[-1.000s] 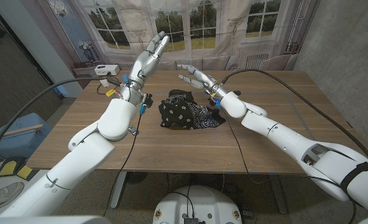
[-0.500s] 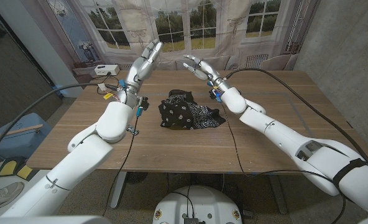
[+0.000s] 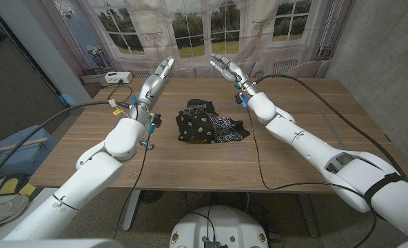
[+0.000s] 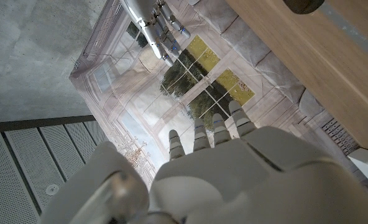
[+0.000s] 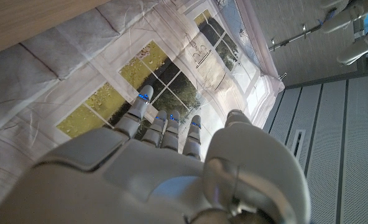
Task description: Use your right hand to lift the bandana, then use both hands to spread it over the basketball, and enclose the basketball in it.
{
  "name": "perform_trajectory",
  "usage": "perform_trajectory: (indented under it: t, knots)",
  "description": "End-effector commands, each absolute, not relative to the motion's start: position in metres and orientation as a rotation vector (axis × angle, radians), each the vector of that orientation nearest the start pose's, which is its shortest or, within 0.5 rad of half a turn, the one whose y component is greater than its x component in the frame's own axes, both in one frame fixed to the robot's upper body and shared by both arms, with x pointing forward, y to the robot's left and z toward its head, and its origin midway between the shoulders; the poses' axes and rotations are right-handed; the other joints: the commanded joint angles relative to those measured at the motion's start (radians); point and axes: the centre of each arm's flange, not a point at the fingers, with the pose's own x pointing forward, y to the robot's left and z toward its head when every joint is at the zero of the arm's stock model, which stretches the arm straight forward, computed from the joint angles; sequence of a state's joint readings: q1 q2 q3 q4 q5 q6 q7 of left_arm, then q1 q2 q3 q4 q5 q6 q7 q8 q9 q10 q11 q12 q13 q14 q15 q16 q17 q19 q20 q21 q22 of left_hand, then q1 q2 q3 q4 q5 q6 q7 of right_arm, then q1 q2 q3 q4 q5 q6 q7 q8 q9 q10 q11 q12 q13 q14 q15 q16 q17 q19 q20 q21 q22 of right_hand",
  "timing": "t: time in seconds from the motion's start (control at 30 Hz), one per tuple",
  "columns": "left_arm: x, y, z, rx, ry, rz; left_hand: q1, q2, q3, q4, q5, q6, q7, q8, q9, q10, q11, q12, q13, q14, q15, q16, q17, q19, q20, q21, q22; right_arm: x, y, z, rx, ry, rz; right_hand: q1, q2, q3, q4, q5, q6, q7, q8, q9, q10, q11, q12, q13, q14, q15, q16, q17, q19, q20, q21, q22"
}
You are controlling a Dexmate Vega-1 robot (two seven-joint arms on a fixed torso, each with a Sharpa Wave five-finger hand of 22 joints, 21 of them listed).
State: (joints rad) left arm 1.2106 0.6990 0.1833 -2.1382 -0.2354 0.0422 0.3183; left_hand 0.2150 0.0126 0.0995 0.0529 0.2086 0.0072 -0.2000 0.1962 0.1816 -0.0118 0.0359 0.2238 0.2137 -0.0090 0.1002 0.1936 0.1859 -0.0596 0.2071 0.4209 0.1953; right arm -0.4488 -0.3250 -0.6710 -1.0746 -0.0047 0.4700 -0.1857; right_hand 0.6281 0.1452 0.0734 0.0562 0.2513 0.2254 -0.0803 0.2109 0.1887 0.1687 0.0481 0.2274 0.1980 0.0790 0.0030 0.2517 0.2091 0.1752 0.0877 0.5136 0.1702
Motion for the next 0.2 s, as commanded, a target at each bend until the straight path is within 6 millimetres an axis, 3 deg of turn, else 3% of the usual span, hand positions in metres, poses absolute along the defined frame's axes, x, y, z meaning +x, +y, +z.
perform_trajectory:
  t: [0.03, 0.2]
  knots:
    - [0.519, 0.253, 0.002, 0.29, -0.672, -0.087, 0.007, 0.013, 0.007, -0.004, 0.008, 0.004, -0.002, 0.001, 0.001, -0.005, 0.002, 0.0, 0.002, -0.008, 0.003, -0.003, 0.004, -0.011, 0.005, -0.003, 0.002, 0.67, -0.147, 0.106, -0.465, -0.932, 0.119, -0.001, -0.004, 0.002, -0.003, -0.006, 0.005, 0.003, 0.004, 0.003, 0.007, 0.005, 0.007, 0.003, 0.003, -0.004, 0.002, 0.001, 0.001, -0.004, -0.003, 0.002]
    - [0.532, 0.262, -0.009, 0.25, -0.619, -0.082, 0.011, 0.021, 0.011, -0.008, 0.006, -0.015, 0.002, -0.007, 0.001, -0.022, 0.012, -0.007, 0.0, -0.021, 0.01, -0.005, 0.004, -0.027, 0.005, -0.013, 0.003, 0.674, -0.147, 0.099, -0.419, -0.945, 0.108, -0.007, -0.004, 0.002, -0.003, -0.011, -0.006, -0.001, -0.002, 0.003, -0.001, 0.005, 0.002, 0.003, -0.003, -0.002, -0.002, 0.002, -0.003, -0.006, -0.009, 0.002]
